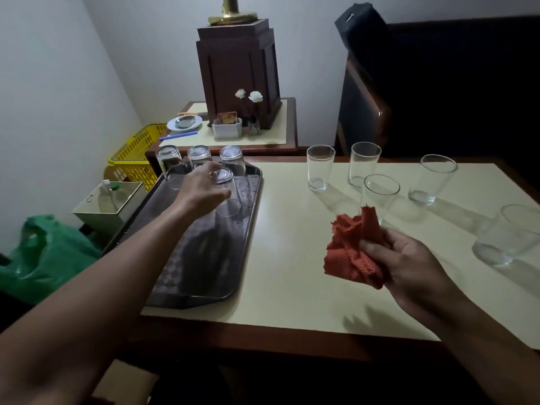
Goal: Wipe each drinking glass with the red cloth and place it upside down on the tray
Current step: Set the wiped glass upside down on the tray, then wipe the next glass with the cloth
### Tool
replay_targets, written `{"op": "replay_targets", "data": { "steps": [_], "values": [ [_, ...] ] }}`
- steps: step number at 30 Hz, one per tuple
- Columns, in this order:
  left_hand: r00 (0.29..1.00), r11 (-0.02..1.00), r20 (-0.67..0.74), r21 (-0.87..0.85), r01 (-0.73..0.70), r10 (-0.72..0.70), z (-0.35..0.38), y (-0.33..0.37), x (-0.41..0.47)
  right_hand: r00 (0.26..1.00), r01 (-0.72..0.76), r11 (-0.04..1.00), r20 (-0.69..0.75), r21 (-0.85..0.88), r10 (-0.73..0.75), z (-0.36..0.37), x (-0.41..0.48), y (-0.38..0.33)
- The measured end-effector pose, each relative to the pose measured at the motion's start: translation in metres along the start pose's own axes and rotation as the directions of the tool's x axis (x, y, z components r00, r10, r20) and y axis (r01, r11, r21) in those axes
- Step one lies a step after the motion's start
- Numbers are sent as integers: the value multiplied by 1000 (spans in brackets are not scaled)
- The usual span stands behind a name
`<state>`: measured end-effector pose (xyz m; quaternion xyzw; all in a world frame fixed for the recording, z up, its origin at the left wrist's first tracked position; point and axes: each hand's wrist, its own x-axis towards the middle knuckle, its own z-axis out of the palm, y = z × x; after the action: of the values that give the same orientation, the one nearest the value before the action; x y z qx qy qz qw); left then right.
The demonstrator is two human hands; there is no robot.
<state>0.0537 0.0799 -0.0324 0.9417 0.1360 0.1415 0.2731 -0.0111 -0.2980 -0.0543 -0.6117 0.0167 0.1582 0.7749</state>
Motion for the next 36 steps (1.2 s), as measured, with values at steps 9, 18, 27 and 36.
{"op": "replay_targets", "data": {
  "steps": [9,18,27,36],
  "values": [
    [915,981,-357,7,-196,185,24,28,-42,998,44,998,-31,-43,-46,-15,-3,-5],
    [932,922,289,-374,-103,221,135,148,-63,972,206,867,-10,-454,-236,-72,-45,-34],
    [945,837,272,-547,-3,181,215,200,-43,954,124,841,-169,-526,-246,-132,-70,-51],
    [849,824,277,-496,-276,451,141,187,-123,813,316,771,-261,-553,-520,-112,-73,-74]
  ]
}}
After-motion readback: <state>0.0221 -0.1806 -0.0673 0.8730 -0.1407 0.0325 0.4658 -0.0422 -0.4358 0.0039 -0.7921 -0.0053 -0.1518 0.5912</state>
